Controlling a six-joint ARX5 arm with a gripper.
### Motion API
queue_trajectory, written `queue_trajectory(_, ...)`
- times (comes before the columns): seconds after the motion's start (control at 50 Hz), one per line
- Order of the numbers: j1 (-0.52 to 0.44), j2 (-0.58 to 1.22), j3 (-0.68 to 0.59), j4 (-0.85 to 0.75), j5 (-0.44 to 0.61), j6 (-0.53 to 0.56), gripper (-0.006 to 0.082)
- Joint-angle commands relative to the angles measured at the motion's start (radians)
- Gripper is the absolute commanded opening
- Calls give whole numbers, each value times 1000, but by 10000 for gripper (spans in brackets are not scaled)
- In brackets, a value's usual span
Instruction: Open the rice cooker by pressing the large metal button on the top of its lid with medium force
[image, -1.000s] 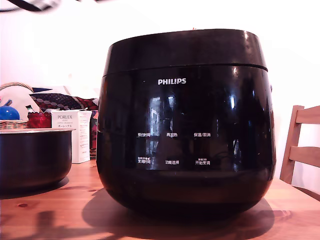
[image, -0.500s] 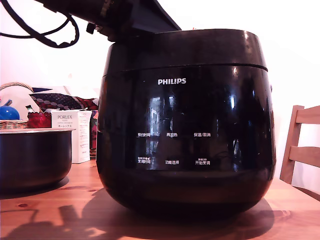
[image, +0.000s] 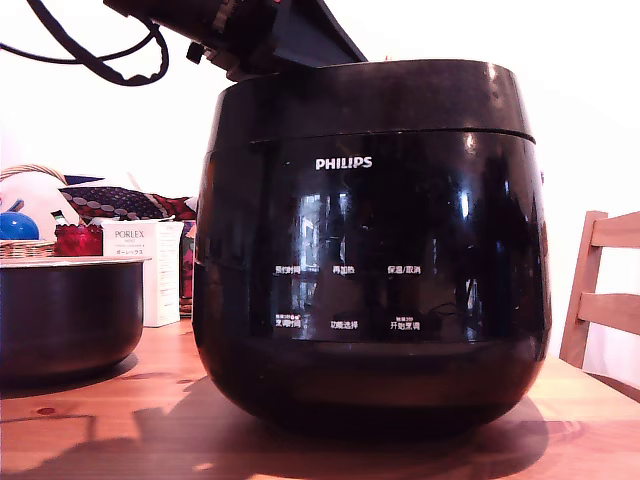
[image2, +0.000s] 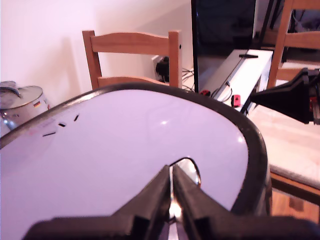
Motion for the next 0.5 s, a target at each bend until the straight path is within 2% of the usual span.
queue_trajectory(0.0,0,86,-80,-108,-10,13,-19)
queue_trajectory(0.1,0,89,-80,-146,-18,50,-19)
queue_trajectory(0.48,4,89,-80,-203,-18,76,-19)
